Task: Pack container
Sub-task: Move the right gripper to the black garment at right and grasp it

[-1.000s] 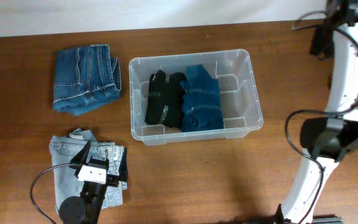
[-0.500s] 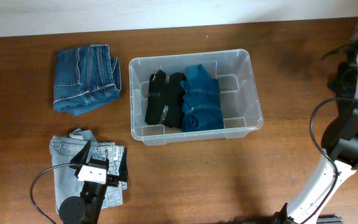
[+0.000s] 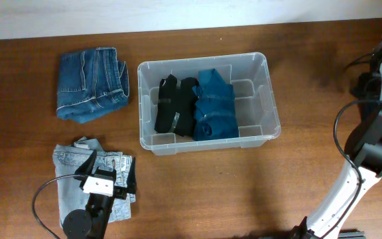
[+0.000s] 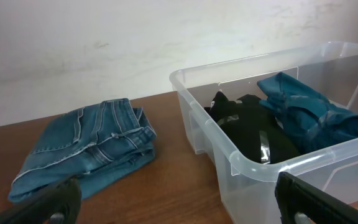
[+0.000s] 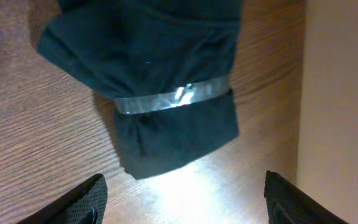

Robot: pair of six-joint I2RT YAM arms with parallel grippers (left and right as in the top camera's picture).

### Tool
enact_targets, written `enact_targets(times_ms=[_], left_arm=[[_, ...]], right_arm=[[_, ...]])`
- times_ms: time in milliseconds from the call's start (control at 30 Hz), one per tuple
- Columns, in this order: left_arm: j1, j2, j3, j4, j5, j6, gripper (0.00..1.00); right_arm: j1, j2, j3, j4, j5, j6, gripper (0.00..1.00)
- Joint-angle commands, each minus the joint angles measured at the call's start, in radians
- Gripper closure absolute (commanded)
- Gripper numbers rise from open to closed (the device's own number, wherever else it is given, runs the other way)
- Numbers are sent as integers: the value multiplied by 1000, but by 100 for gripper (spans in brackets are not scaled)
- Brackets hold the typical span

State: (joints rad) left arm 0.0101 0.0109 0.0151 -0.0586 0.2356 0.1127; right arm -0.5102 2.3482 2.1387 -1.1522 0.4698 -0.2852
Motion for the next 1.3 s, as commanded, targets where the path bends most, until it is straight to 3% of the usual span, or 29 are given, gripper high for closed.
enact_targets(times_ms=[0,1100,1267], left_arm=[[6,-6,-6,-1,5,16,1],[6,-6,-6,-1,5,16,1],[6,-6,-6,-1,5,16,1]], right_arm=[[6,46,-9,9,13,-22,27],[-4,180,-9,72,137,-52,26],[-8,198,-9,75,90,-51,36]])
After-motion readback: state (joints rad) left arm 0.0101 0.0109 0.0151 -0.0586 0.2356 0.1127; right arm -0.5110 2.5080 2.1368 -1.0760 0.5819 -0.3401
